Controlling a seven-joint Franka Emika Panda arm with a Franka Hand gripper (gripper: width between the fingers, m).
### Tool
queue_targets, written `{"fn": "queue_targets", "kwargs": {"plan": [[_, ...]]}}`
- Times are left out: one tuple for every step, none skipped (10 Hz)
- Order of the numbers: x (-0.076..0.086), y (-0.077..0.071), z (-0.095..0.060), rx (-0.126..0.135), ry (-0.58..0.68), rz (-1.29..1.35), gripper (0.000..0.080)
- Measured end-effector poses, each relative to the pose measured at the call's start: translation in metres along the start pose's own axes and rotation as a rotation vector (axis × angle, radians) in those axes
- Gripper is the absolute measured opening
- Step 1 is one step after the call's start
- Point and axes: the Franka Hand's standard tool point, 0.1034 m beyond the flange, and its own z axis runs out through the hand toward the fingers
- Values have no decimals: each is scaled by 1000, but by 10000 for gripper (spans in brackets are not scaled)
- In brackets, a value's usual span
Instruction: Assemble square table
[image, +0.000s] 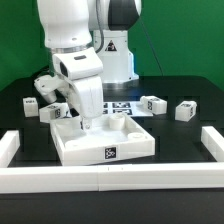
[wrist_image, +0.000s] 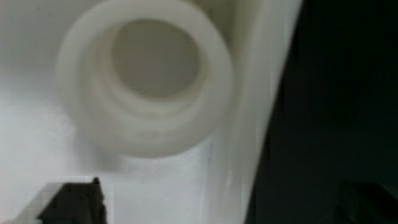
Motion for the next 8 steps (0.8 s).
{"fn": "queue_targets", "kwargs": {"plan": [[0, 0, 0, 1, 0, 0, 560], [0, -1, 1, 2, 0, 1, 390], [-1, -1, 1, 3, 0, 2, 390], [-1, -1, 1, 5, -2, -3, 217], [-1, -2, 2, 6, -3, -3, 217], [-1, -1, 1, 4, -4, 1, 57], [-2, -1, 1, 4, -5, 2, 57], [-2, -1, 1, 4, -5, 2, 57]]}}
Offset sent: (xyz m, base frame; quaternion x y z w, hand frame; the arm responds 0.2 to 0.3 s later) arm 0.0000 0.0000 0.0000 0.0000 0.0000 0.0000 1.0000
